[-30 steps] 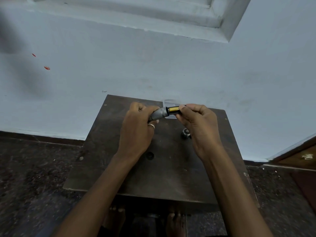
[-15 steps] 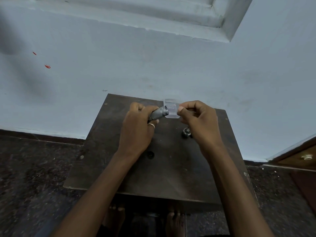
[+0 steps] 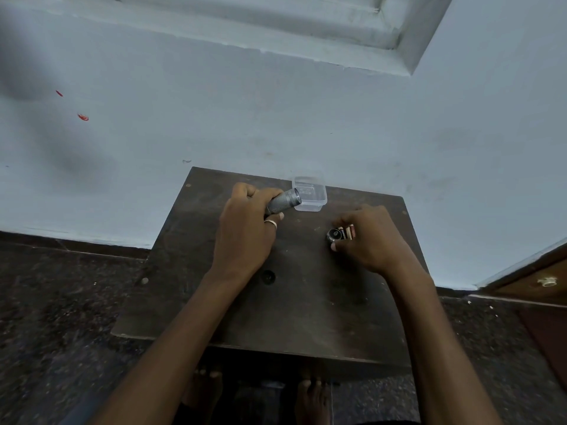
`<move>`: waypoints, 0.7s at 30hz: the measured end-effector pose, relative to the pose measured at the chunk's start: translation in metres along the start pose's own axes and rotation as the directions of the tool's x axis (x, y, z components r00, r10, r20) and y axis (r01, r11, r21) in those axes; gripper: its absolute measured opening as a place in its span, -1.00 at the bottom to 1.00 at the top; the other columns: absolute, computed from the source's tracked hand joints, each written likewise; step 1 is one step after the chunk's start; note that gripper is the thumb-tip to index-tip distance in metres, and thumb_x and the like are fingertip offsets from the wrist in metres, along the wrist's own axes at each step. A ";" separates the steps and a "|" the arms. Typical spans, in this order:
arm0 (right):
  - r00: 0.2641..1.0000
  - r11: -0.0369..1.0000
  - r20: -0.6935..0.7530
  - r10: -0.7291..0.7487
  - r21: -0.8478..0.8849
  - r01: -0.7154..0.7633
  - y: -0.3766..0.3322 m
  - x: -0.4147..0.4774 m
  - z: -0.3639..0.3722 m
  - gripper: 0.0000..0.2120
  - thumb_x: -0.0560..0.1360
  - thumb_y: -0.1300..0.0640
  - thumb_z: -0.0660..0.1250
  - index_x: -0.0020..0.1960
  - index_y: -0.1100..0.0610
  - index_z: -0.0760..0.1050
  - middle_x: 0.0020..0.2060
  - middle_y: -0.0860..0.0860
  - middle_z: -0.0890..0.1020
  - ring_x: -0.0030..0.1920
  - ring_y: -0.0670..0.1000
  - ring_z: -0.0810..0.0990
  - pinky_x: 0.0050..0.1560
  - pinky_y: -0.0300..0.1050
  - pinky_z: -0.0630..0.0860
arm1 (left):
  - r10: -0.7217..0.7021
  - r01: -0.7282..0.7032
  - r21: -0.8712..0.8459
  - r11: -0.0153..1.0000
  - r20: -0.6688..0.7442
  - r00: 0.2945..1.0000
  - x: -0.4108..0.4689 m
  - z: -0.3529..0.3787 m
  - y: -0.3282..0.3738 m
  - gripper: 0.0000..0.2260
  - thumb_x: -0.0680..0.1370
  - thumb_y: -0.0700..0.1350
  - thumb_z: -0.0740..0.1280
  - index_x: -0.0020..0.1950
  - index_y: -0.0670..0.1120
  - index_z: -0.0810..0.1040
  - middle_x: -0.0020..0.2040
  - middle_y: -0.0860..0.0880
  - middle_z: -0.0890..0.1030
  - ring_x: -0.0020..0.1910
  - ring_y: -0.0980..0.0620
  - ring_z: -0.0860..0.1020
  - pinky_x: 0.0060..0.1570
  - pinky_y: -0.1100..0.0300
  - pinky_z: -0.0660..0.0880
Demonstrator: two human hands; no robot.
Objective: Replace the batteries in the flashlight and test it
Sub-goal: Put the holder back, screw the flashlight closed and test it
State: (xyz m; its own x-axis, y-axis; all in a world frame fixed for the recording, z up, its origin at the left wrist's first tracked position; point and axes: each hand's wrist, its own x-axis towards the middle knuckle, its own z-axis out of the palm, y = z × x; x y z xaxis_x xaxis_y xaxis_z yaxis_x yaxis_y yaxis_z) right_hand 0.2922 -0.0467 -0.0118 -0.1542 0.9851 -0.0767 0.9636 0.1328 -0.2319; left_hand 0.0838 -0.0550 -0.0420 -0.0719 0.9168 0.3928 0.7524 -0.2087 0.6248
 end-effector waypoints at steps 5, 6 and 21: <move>1.000 1.000 0.001 0.028 -0.005 -0.028 0.002 0.008 0.013 -0.77 0.44 0.03 0.50 0.07 0.07 0.63 0.07 0.09 0.56 0.19 0.19 0.45 0.07 -0.09 0.30 | -0.002 0.002 0.005 1.000 0.007 1.000 0.001 0.000 -0.001 -0.66 0.48 -0.13 0.46 0.24 0.05 0.59 0.03 0.04 0.39 -0.06 0.04 0.46 -0.10 0.21 0.35; 0.999 0.999 -0.025 0.031 0.026 -0.030 0.001 0.008 0.013 -0.78 0.44 0.03 0.50 0.03 0.08 0.62 0.04 0.08 0.56 0.15 0.17 0.47 0.01 -0.12 0.29 | -0.003 0.003 0.005 1.000 0.009 1.000 0.001 0.000 -0.001 -0.66 0.48 -0.13 0.46 0.25 0.05 0.59 0.03 0.04 0.40 -0.06 0.04 0.47 -0.09 0.21 0.36; 0.974 0.233 -0.083 0.212 0.972 0.032 -0.033 0.004 0.005 -0.72 0.49 0.35 0.41 0.16 0.14 0.62 -0.06 0.16 0.67 0.17 0.22 0.67 0.24 0.11 0.60 | 0.027 -0.027 0.010 1.000 0.022 0.999 0.002 0.000 -0.002 -0.67 0.48 -0.14 0.46 0.22 0.08 0.59 0.03 0.01 0.44 -0.07 0.03 0.48 -0.11 0.20 0.38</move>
State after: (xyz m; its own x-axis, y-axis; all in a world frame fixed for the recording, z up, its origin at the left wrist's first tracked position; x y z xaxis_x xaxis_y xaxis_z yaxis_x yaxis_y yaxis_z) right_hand 0.2590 -0.0472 -0.0093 0.0725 0.9964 -0.0435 0.0075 -0.0442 -0.9990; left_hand 0.0824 -0.0527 -0.0423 -0.0371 0.9182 0.3943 0.7603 -0.2301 0.6075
